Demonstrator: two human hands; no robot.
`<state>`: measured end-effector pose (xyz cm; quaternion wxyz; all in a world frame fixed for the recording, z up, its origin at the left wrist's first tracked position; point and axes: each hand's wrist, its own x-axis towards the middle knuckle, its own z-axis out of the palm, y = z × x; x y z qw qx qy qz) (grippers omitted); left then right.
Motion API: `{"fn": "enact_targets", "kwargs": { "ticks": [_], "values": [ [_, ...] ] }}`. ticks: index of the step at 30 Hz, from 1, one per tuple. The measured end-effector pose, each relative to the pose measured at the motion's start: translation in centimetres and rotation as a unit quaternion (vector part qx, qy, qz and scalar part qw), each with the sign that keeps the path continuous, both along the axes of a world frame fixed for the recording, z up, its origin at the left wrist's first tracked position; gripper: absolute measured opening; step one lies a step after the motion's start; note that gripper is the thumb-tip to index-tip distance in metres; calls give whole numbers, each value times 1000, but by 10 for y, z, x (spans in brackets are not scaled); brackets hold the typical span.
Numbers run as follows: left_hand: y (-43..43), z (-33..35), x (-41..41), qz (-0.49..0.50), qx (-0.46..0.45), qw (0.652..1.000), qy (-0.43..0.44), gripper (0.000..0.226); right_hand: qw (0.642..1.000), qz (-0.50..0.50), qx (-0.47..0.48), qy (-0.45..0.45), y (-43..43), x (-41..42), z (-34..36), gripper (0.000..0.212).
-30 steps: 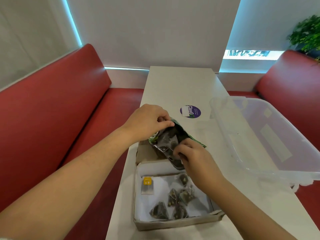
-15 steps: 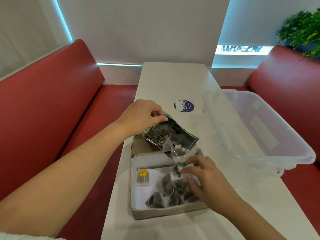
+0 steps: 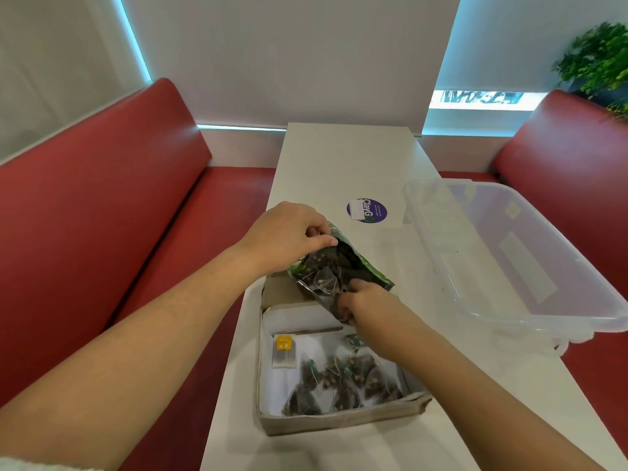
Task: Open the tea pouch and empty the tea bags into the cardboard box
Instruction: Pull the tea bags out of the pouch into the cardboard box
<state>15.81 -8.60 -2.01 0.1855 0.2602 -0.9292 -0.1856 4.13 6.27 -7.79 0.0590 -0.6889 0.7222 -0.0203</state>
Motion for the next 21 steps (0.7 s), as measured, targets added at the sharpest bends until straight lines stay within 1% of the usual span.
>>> {"fn": "enact_targets", "kwargs": {
  "ticks": [4, 6, 8, 11, 12, 13, 15, 18, 20, 21],
  "values": [
    [-1, 2, 0, 1, -3, 1000, 4, 21, 987, 30, -123, -97, 38, -9, 0, 18],
    [-3, 3, 0, 2, 0, 1000, 10, 20, 981, 29, -145, -129, 60, -12, -2, 16],
    [-6, 3, 1, 3, 2, 1000, 14, 19, 985, 22, -112, -131, 77, -15, -10, 21],
    [-7, 3, 1, 5, 4, 1000, 16, 20, 994, 4, -26, -106, 87, -16, -25, 45],
    [-7, 3, 1, 4, 4, 1000, 15, 20, 995, -6, -20, -102, 89, -17, -27, 49],
    [-6, 3, 1, 5, 4, 1000, 14, 21, 994, -15, -33, -100, 89, -17, -26, 48],
    [-6, 2, 1, 6, 7, 1000, 14, 21, 988, -32, -96, -114, 84, -16, -18, 41],
    [-4, 2, 0, 5, 2, 1000, 8, 21, 972, -18, -197, -129, 54, -8, -7, 32],
    [-2, 2, -2, 4, -9, 1000, 0, 22, 972, 4, -202, -121, 21, -4, -7, 37],
    [-1, 2, -3, 3, -12, 1000, -4, 23, 979, 8, -174, -108, 2, -4, -9, 43]
  ]
}}
